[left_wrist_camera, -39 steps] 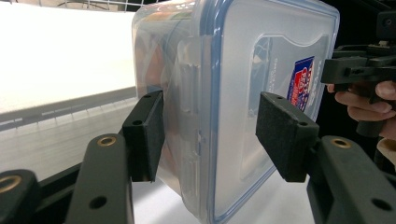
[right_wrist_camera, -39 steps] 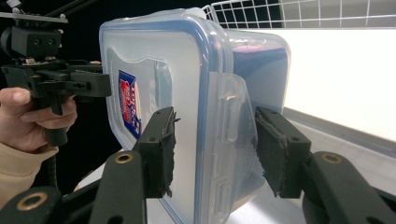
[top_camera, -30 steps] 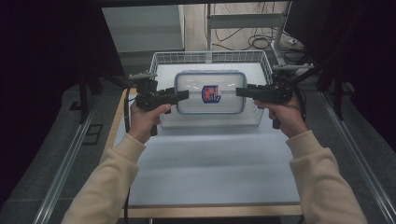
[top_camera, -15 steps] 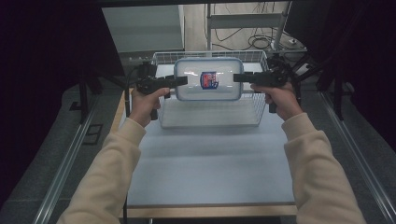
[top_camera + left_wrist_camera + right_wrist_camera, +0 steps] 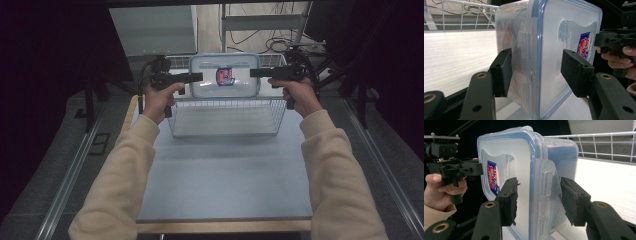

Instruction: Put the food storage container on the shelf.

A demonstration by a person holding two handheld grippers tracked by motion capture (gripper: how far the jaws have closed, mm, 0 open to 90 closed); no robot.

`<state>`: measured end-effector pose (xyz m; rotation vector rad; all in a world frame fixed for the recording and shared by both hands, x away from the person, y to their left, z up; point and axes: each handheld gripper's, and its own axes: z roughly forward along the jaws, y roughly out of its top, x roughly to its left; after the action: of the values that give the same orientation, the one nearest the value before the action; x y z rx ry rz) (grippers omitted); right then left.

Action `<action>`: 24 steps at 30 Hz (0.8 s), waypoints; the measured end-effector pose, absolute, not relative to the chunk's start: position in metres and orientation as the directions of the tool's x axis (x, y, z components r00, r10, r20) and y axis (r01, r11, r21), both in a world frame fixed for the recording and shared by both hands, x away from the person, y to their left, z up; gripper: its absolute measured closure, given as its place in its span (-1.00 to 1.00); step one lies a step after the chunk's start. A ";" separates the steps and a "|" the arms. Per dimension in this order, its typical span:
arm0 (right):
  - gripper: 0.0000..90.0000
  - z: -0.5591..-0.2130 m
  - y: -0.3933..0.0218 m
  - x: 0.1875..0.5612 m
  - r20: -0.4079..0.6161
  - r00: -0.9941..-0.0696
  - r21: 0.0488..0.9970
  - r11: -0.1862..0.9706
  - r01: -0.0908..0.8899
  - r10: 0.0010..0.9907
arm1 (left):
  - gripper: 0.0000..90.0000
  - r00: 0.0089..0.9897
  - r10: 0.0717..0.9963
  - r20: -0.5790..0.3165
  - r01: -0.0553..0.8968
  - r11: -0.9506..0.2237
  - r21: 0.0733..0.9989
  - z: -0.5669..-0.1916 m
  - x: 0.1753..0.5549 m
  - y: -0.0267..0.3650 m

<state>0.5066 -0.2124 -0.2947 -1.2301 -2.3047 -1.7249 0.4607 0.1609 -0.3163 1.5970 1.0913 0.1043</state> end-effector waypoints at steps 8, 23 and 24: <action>0.07 -0.296 -0.211 0.518 0.489 -0.650 0.774 0.054 0.631 0.581 | -0.05 0.525 0.671 -0.524 0.621 0.119 0.775 -0.317 0.474 0.162; -0.03 -0.304 -0.208 0.535 0.585 -0.520 0.695 -0.054 0.717 0.622 | -0.23 0.468 0.631 -0.619 0.667 0.207 0.716 -0.331 0.504 0.161; -0.03 -0.304 -0.208 0.535 0.585 -0.520 0.695 -0.054 0.717 0.622 | -0.23 0.467 0.626 -0.625 0.670 0.211 0.712 -0.333 0.506 0.161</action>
<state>0.5355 -0.2076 -0.3039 -1.4915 -2.0974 -1.6431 0.5055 0.1611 -0.3328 1.4661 1.2053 -0.0436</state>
